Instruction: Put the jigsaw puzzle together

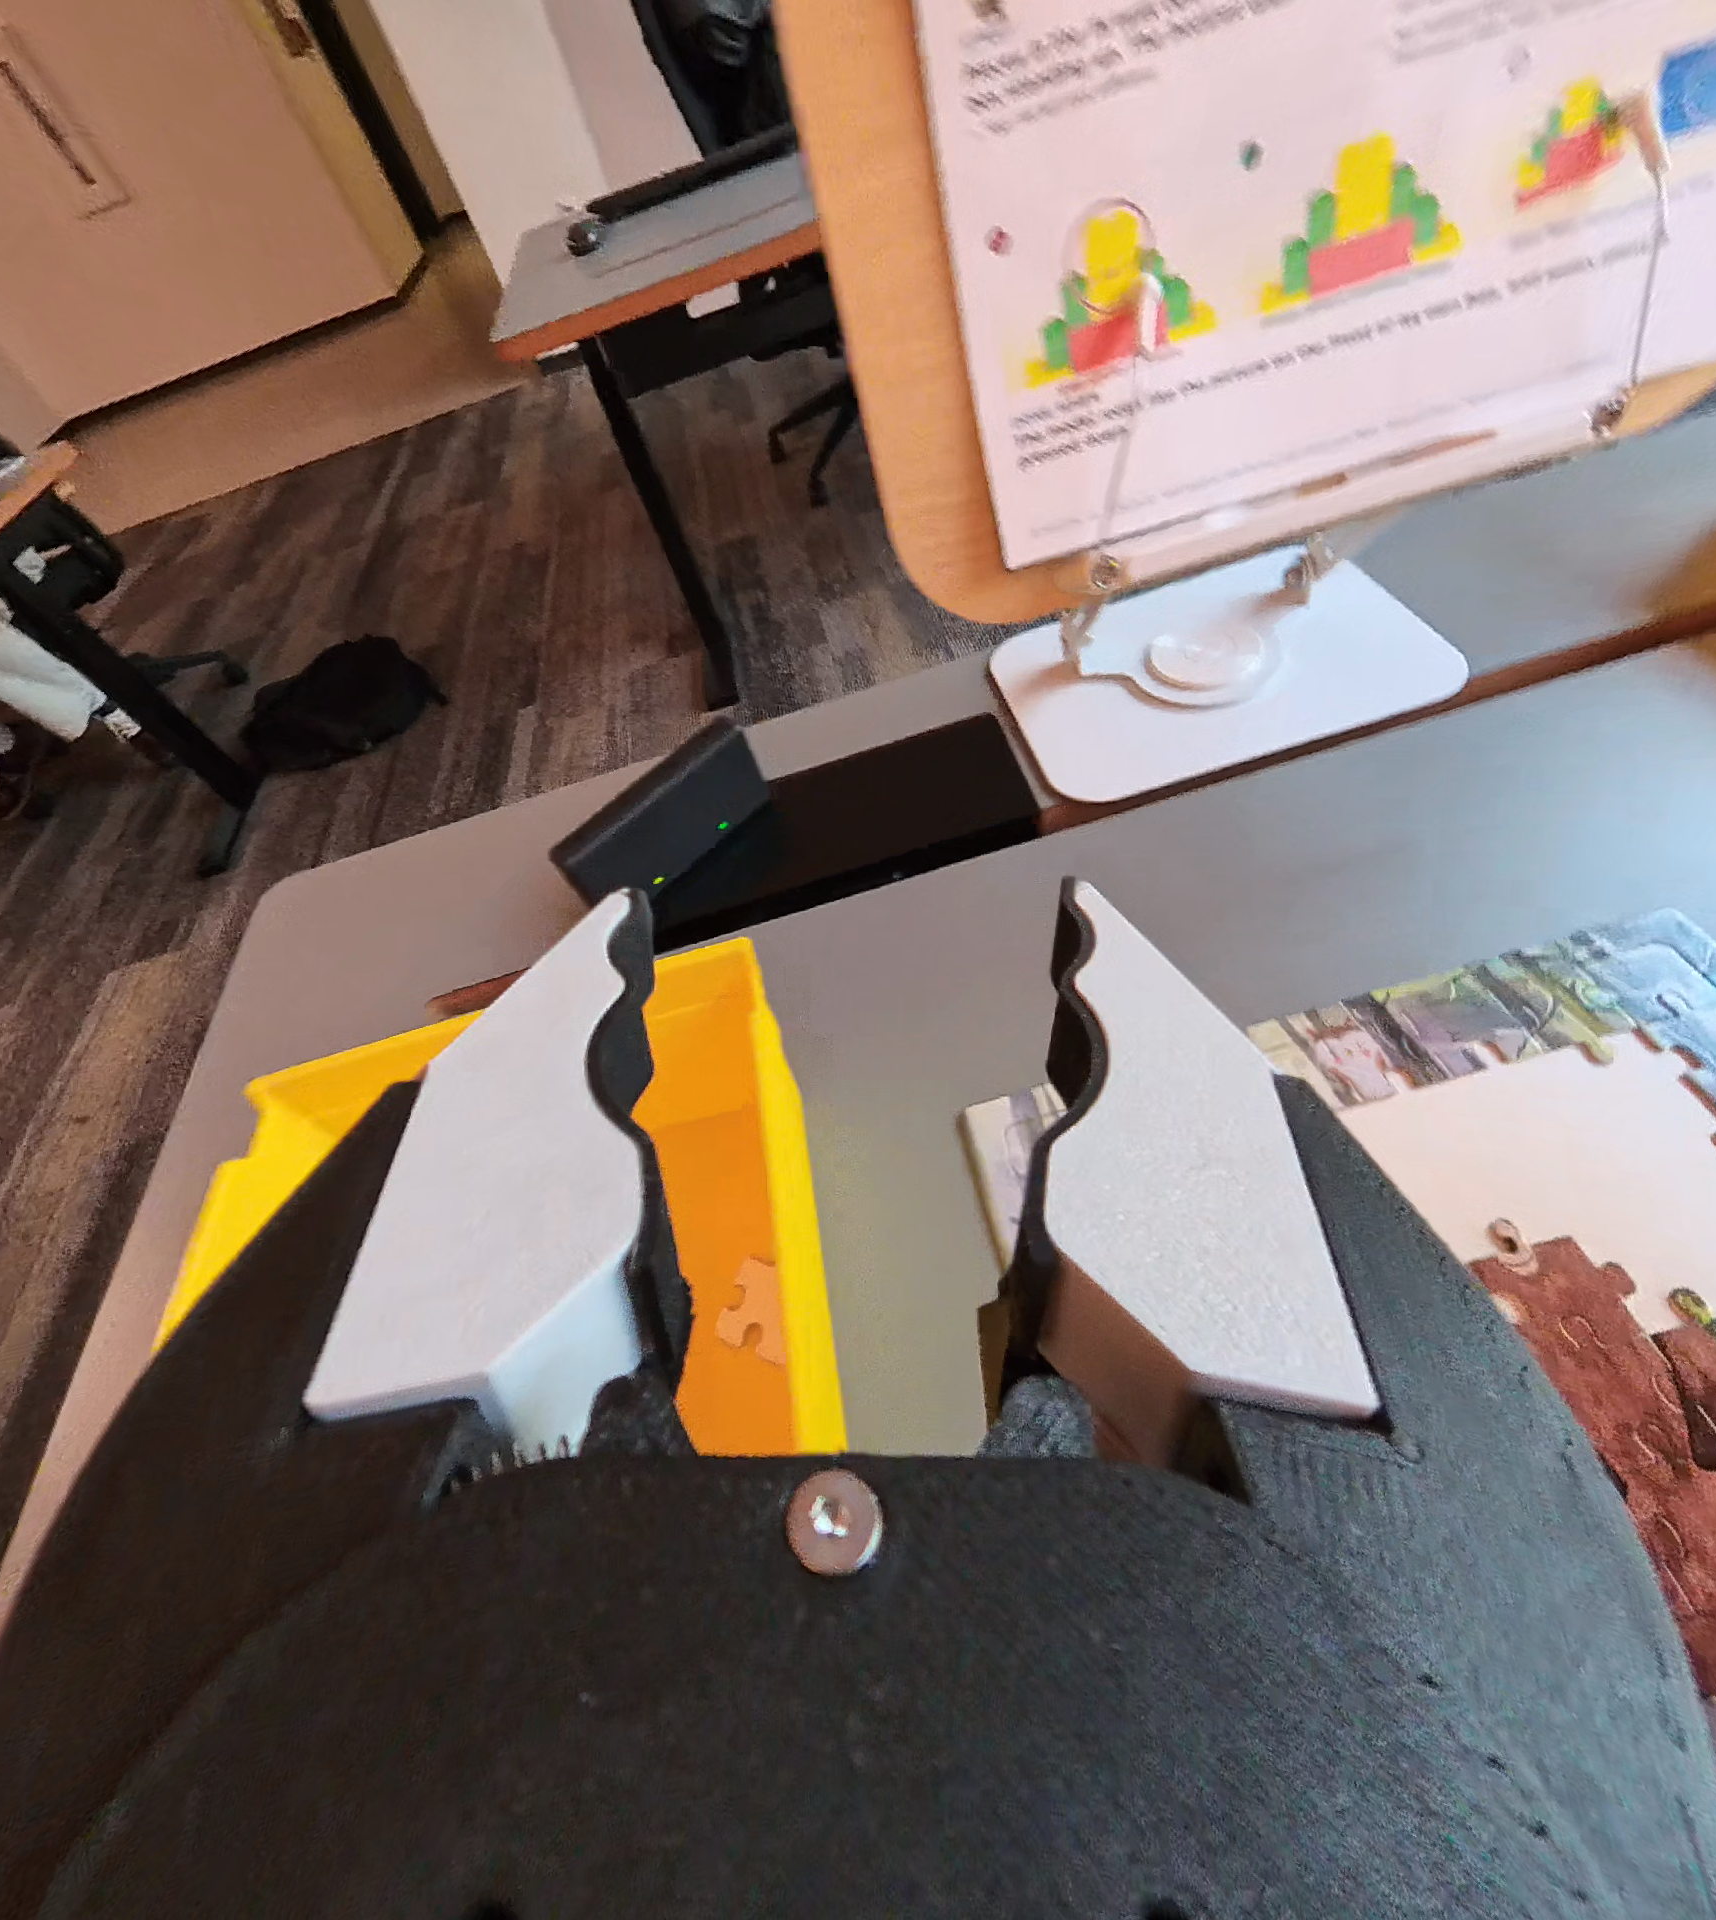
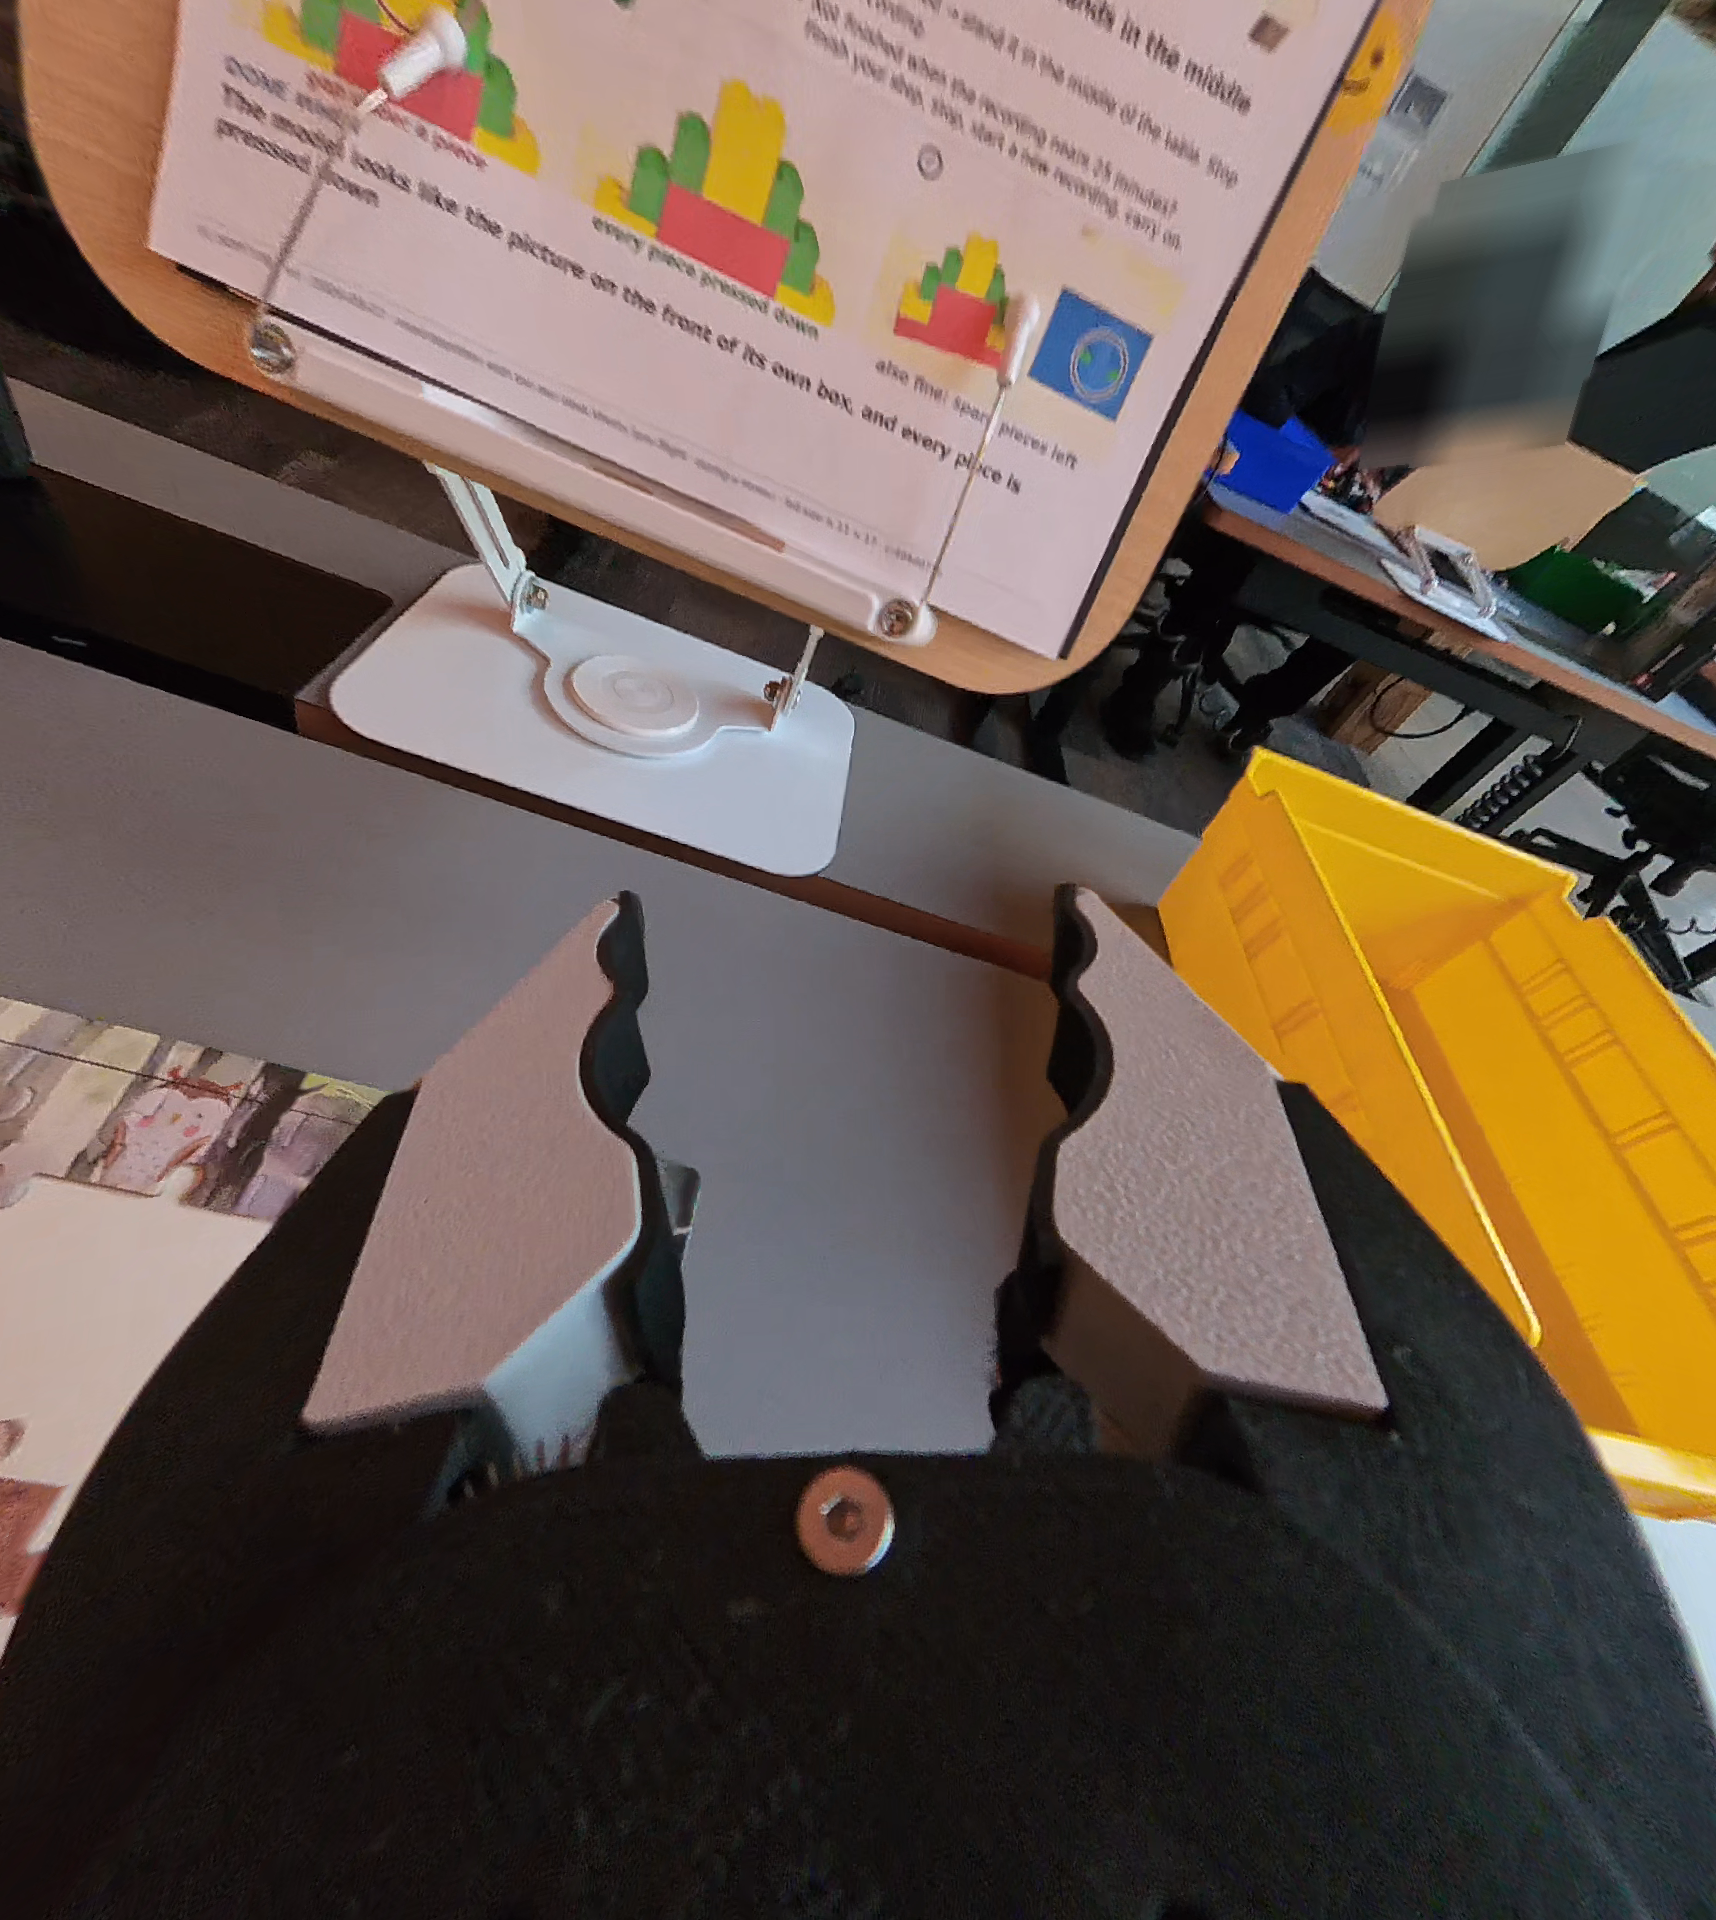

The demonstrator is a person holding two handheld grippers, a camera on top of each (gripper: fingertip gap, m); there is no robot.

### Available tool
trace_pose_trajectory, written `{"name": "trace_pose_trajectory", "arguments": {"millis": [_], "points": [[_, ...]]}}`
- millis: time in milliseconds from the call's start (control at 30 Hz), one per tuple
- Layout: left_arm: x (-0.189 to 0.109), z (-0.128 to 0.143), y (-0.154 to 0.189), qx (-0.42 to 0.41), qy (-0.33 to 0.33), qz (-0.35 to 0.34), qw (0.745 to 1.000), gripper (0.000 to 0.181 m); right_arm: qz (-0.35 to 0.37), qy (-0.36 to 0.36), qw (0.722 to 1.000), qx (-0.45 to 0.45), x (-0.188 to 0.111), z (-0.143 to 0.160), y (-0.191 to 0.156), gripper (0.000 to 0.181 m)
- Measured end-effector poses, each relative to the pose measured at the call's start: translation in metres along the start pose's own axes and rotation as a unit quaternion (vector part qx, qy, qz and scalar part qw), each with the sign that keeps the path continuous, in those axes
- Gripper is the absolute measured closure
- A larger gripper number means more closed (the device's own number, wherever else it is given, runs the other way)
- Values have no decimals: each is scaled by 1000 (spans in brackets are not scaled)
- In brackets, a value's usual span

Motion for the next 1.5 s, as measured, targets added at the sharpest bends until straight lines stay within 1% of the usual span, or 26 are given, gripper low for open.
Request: {"name": "trace_pose_trajectory", "arguments": {"millis": [133, 267, 633, 900, 1500], "points": [[14, 12, 33, 32, -15, 18, 999, 104, -9, 9, 1000, -13, -7, -9, -14, 102], [20, 20, 45, 42, -29, 26, 998, 101, -16, 4, 1000, -22, -7, -6, -23, 102], [27, 31, 44, 51, -58, 22, 997, 98, -18, -1, 1000, -22, -4, -3, -25, 102], [30, 35, 52, 69, -63, 24, 995, 99, -17, -2, 1000, -21, -4, -3, -23, 102], [32, 40, 55, 74, -78, 27, 994, 98, -9, -6, 1000, -16, -2, -1, -21, 107]]}}
Point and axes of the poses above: each gripper's, where its closed fingertips meet, x out along the fingers, z out of its underside, y = z × x across the jaws, the point moved 2 cm from there along -x, back along the fingers, and after that the axes turned 7 degrees about -x, right-handed, at the moved point
